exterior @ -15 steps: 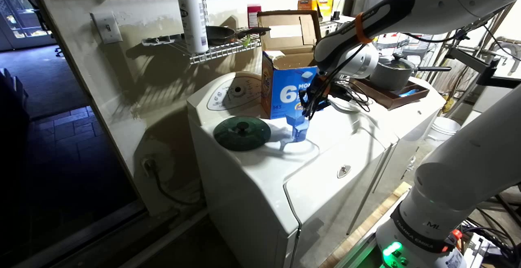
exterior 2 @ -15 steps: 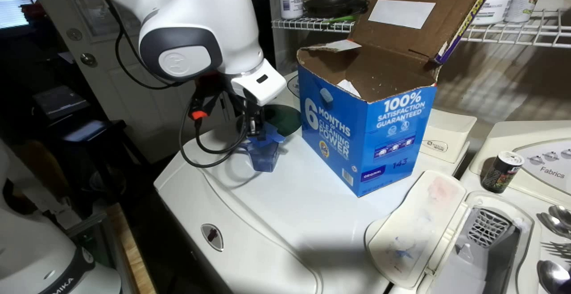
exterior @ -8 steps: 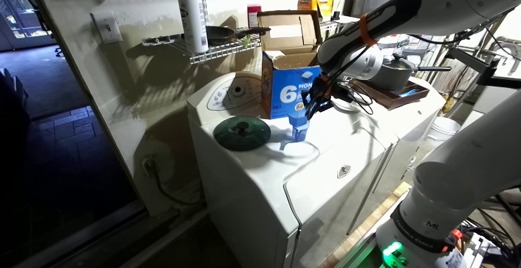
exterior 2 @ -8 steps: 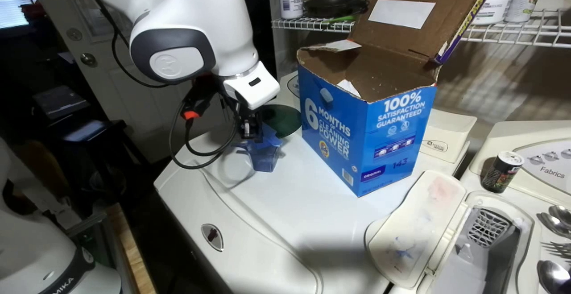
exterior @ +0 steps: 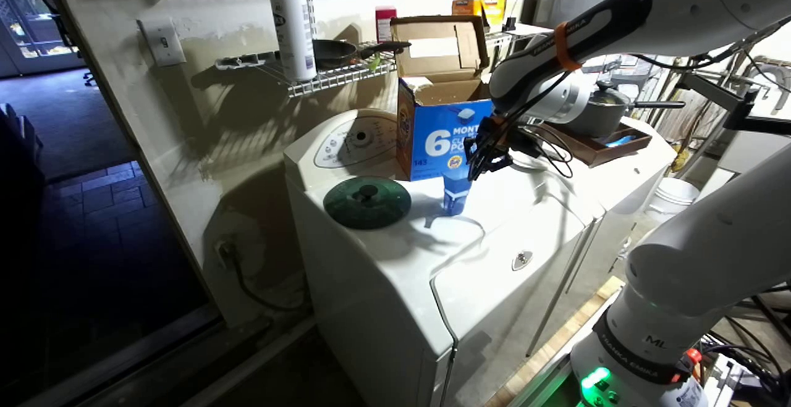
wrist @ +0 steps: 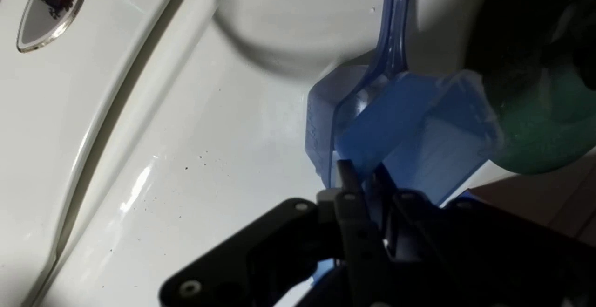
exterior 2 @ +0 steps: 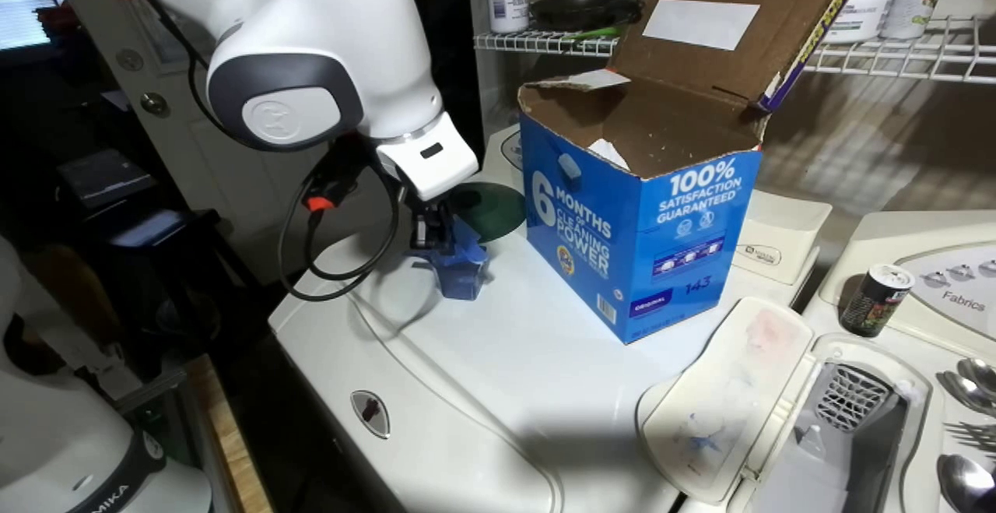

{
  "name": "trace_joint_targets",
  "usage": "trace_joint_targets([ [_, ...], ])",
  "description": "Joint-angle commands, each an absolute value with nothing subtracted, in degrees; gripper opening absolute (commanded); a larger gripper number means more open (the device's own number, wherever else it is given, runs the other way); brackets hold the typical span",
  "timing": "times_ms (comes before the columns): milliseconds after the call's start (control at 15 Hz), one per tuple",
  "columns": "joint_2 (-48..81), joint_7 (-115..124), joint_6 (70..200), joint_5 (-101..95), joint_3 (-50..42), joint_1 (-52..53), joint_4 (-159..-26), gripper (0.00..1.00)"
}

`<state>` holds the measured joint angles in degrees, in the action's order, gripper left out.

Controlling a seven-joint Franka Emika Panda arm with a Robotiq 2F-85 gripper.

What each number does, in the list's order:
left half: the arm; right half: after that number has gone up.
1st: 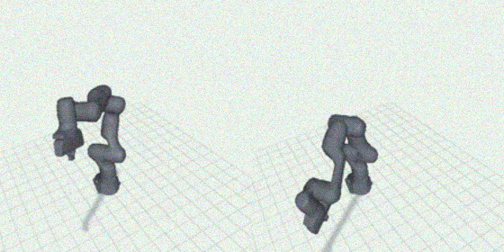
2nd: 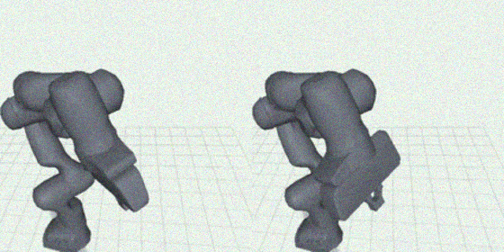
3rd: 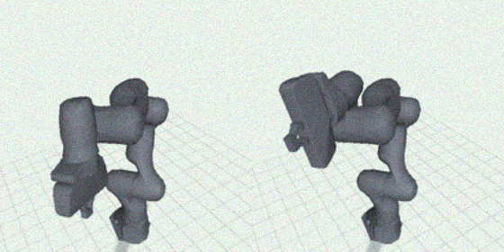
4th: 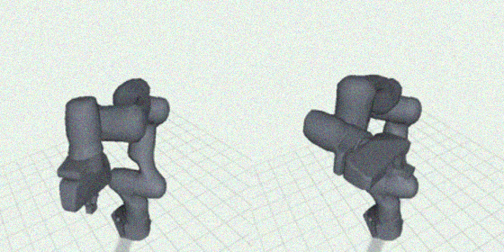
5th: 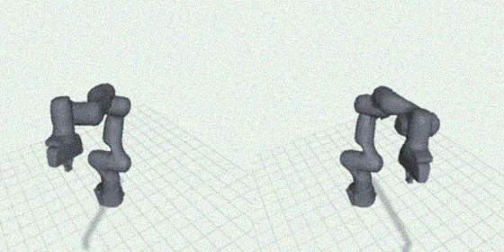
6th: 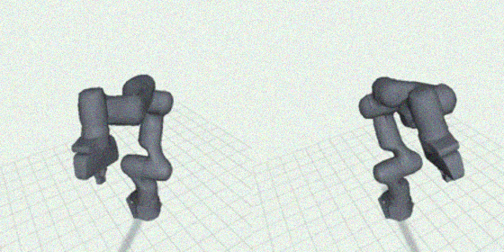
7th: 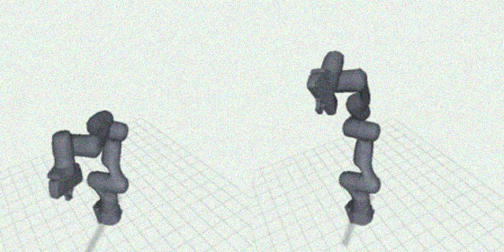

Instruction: Unstack the scoops, then turn the right scoop to the right and stack the scoops together

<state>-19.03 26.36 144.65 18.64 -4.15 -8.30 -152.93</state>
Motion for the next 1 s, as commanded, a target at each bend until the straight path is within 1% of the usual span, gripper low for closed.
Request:
trace_joint_targets([
  [0, -21.43, 30.09, 145.55, 16.95, -2.83, -9.98, -155.07, 0.03],
  [933, -18.25, 28.39, 142.72, 17.02, -3.84, -10.41, -150.89, 0.03],
])
